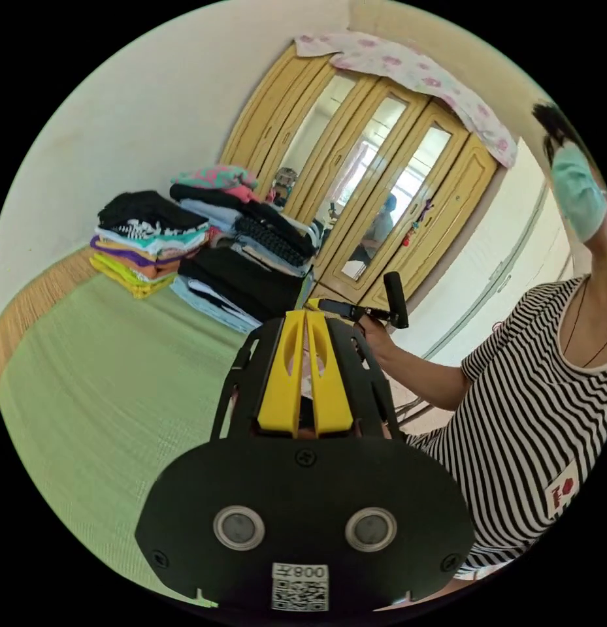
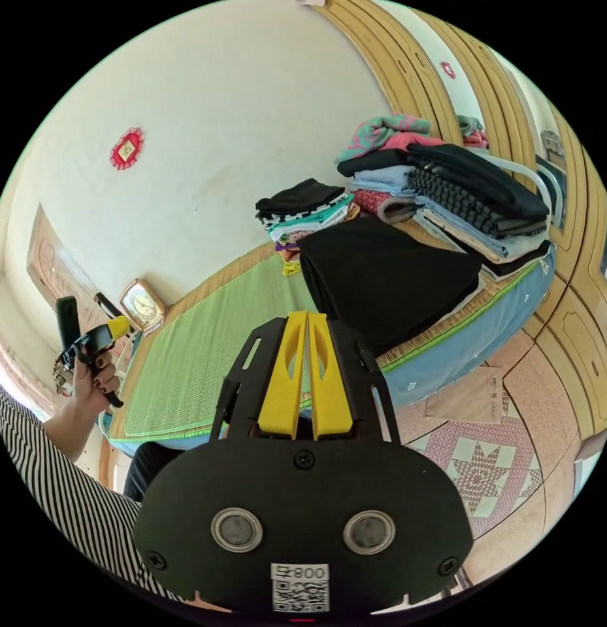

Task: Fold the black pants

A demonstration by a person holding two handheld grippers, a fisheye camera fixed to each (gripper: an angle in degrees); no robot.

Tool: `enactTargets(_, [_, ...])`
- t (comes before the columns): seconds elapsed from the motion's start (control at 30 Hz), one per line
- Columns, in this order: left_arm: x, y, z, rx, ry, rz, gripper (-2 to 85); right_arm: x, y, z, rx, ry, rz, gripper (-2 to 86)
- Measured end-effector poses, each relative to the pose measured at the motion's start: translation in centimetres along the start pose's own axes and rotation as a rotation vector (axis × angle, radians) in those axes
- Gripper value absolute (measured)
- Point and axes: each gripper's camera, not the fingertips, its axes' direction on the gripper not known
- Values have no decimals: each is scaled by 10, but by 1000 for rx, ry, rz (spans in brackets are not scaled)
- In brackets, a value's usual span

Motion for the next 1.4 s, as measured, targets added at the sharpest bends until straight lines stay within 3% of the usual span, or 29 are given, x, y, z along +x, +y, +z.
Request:
enactTargets(0.13, [72,30,-61,172,-38,209,15,-10,4,-60,133,2,-58,0])
enactTargets(0.37, [149,105,-123,415,413,488,15,-29,23,-161,362,23,-170,1])
enactTargets(0.6, [190,186,-166,523,477,580,16,-36,54,-244,518,44,-278,1])
enactTargets(0.8, [207,252,-181,482,452,568,13,-28,70,-269,528,-15,-295,3])
enactTargets(1.07, [214,339,-225,522,64,470,53,-13,79,-291,550,-40,-313,18])
enactTargets(1.4, [191,401,-244,513,-40,271,97,10,65,-281,515,-86,-295,54])
